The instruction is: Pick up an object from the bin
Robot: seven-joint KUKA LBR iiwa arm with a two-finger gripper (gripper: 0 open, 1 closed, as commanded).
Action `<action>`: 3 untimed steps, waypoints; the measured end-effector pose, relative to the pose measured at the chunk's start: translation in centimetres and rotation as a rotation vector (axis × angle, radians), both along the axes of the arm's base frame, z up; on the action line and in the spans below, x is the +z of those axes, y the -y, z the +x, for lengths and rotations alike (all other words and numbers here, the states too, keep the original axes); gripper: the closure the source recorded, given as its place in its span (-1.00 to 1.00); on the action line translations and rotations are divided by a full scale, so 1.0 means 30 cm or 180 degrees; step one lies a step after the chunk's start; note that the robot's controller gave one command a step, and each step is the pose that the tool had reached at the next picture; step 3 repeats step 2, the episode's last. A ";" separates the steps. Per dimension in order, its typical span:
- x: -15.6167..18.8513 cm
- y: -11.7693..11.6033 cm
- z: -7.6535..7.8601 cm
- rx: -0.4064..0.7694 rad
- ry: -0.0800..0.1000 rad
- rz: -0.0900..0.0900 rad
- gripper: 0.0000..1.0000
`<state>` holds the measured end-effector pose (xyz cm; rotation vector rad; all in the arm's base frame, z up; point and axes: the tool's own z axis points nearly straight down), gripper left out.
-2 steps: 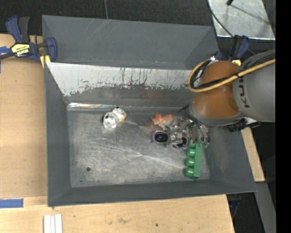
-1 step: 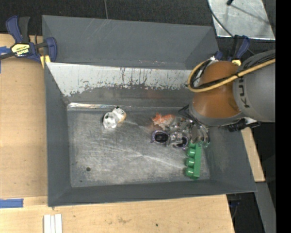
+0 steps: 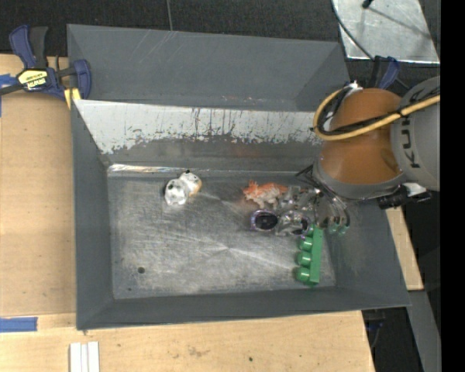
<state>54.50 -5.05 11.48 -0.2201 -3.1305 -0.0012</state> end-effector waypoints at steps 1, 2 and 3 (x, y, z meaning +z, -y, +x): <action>0.204 0.012 -0.034 0.0022 0.0005 -0.0001 1.00; 0.334 -0.051 0.006 -0.0086 0.0034 -0.0004 1.00; 0.334 -0.051 0.006 -0.0086 0.0034 -0.0004 1.00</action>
Offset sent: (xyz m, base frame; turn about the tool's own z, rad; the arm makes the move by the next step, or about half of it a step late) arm -0.0002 0.0150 0.0977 0.0270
